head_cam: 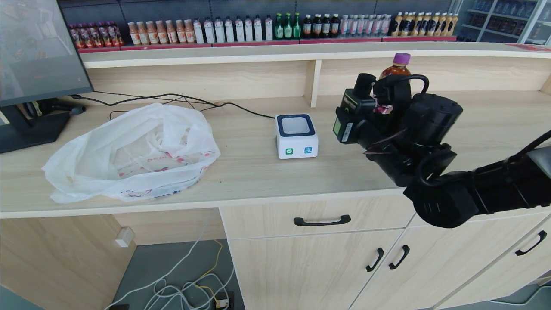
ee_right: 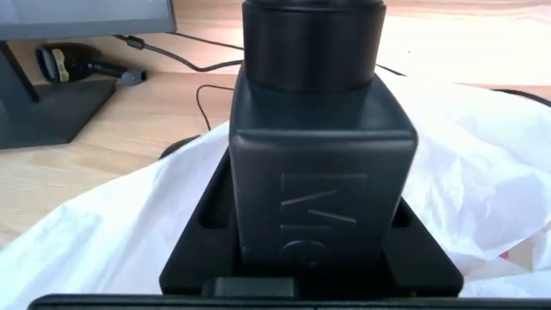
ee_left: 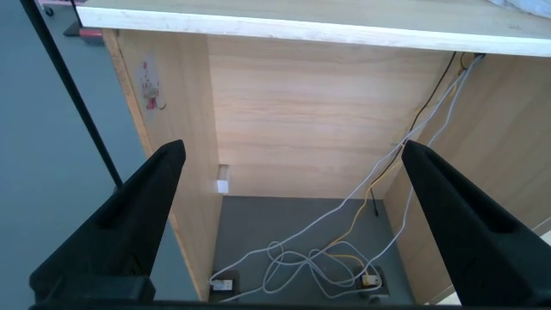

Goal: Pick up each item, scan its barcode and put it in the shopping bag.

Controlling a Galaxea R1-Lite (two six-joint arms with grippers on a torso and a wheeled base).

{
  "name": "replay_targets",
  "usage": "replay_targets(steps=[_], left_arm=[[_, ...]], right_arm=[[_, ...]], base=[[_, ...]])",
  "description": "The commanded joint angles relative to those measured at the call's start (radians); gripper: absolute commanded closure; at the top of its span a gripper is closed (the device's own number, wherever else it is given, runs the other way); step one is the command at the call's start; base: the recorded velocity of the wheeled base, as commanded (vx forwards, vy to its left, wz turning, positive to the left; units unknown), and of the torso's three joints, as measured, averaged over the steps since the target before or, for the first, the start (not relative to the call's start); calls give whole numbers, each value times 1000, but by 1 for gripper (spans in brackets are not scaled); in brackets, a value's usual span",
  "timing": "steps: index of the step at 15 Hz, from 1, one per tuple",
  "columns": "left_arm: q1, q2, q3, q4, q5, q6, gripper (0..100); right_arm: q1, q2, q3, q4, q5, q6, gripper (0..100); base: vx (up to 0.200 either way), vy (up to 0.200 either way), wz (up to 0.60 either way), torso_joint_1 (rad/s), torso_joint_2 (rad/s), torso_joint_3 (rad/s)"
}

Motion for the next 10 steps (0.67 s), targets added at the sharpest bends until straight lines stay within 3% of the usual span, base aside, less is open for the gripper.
replay_targets(steps=[1, 10], left_arm=[[0, 0, 0, 0, 0, 0, 0], [0, 0, 0, 0, 0, -2, 0]], right_arm=[[2, 23, 1, -1, -1, -1, 100], [3, 55, -2, -2, 7, 2, 100]], base=[[0, 0, 0, 0, 0, 0], [0, 0, 0, 0, 0, 0]])
